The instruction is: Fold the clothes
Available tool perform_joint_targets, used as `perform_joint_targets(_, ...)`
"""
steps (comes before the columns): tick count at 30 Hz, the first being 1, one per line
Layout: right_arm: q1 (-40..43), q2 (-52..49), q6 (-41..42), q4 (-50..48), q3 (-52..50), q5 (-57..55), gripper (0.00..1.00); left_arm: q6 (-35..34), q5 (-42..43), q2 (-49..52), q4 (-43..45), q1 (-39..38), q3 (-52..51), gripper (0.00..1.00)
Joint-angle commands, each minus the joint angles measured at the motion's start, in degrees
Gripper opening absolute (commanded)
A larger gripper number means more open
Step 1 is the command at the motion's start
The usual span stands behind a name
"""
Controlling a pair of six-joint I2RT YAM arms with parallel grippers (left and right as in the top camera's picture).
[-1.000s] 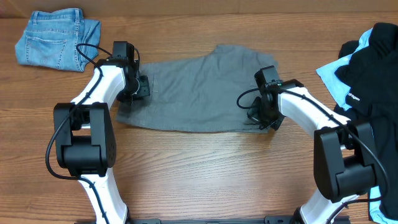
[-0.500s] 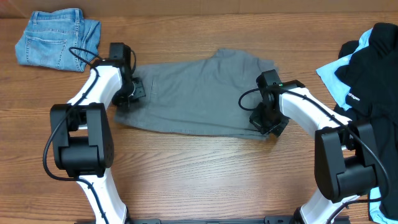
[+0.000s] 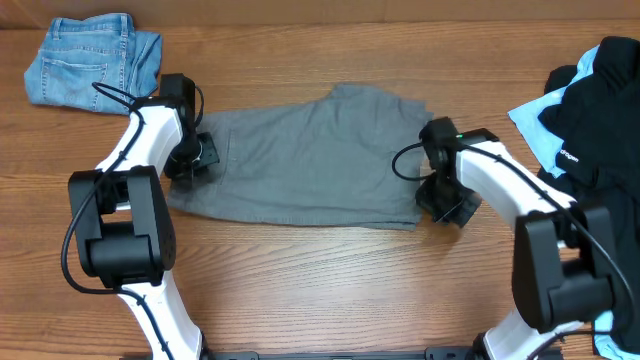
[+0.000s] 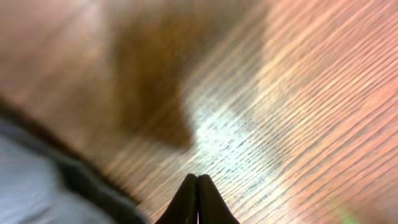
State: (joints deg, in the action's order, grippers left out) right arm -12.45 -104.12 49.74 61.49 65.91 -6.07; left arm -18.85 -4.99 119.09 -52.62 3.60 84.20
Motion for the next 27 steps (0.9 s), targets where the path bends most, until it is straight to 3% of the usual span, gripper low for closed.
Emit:
perform_joint_targets(1, 0.74, 5.60, -4.07, -0.61, 4.79, -1.84, 0.09, -1.36, -2.47, -5.60, -0.79, 0.90, -0.72, 0.04)
perform_joint_targets(3, 0.85, 6.86, -6.82, -1.20, 6.64, -1.62, 0.44, -1.33, -2.49, -8.09, -0.31, 0.90, -0.72, 0.04)
perform_joint_targets(5, 0.92, 7.32, -8.28, -1.79, 8.20, -1.62, 0.86, -1.29, -2.84, -9.88, 1.03, 1.05, -0.72, 0.17)
perform_joint_targets(6, 0.92, 7.32, -8.26, -1.95, 8.96, -1.66, 1.00, -1.20, -3.13, -10.54, 1.88, 1.18, -0.72, 0.24)
perform_joint_targets(9, 0.94, 7.30, -8.20, -3.43, 9.60, -1.60, 1.00, 1.68, -2.91, -10.93, 4.00, 1.97, -0.68, 0.72)
perform_joint_targets(11, 0.94, 7.30, -8.17, -4.63, 9.60, -1.38, 1.00, 4.28, -2.86, -10.45, 4.94, 2.75, -0.68, 0.77)
perform_joint_targets(14, 0.94, 7.30, -8.20, -6.14, 9.60, -1.40, 1.00, 8.24, -1.90, -9.66, 6.49, 4.39, -0.68, 1.00)
perform_joint_targets(18, 0.94, 7.23, -8.17, -7.69, 9.49, -1.38, 1.00, 15.26, 4.17, -9.46, 8.04, 7.48, -0.68, 1.00)
perform_joint_targets(27, 0.90, 6.86, -8.22, -8.31, 9.42, 2.91, 1.00, 21.88, 24.85, -5.62, 9.60, 14.27, -0.68, 1.00)
